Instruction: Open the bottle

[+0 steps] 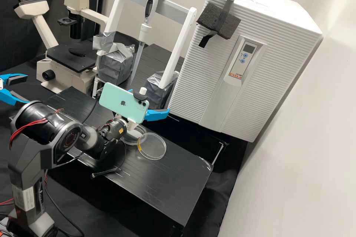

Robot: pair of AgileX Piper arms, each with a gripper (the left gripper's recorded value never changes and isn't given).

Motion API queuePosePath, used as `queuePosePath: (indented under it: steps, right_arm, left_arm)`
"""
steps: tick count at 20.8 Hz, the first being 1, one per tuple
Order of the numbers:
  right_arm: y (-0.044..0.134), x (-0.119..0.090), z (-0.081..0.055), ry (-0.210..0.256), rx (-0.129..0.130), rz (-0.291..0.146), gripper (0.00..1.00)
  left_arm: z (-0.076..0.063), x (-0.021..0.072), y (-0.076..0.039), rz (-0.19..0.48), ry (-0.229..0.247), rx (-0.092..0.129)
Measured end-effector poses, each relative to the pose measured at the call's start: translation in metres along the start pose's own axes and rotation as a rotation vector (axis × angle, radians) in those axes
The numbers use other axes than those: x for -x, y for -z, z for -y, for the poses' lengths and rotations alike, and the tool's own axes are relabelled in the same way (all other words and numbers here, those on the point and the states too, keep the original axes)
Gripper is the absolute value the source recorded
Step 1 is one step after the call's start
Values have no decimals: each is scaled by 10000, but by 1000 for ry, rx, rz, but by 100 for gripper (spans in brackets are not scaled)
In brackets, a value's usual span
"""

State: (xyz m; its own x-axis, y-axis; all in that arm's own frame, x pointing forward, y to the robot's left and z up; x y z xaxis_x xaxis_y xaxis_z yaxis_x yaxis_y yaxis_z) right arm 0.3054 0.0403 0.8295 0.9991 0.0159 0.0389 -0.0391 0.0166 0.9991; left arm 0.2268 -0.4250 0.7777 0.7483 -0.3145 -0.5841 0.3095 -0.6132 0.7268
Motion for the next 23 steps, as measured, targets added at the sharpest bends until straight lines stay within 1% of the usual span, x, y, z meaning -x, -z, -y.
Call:
queuePosePath:
  steps: [5, 7, 10, 12, 13, 15, 17, 19, 22, 23]
  right_arm:
    - [0, 0, 0, 0, 0, 0, 100]
    - [0, 0, 0, 0, 0, 0, 100]
    - [34, 57, -26, -6, 1, -11, 100]
    - [118, 124, -39, -8, -2, -40, 100]
    - [177, 159, -25, -3, -1, -72, 100]
    - [292, 188, 35, 18, 14, -136, 100]
    - [368, 207, 110, 52, 28, -179, 100]
    - [406, 221, 157, 73, 33, -198, 100]
    - [422, 222, 189, 84, 32, -204, 100]
    - [405, 231, 212, 93, 32, -198, 100]
  left_arm:
    - [0, 0, 0, 0, 0, 0]
    - [10, -6, 1, 2, 3, 4]
    - [16, -19, -11, 8, 6, 5]
    - [18, -32, -29, 18, 9, 3]
    - [19, -38, -38, 22, 10, 2]
    - [18, -38, -36, 21, 9, 3]
    - [18, -38, -36, 21, 9, 3]
    - [18, -38, -36, 21, 9, 3]
    - [18, -38, -36, 21, 9, 3]
    - [18, -38, -36, 21, 9, 3]
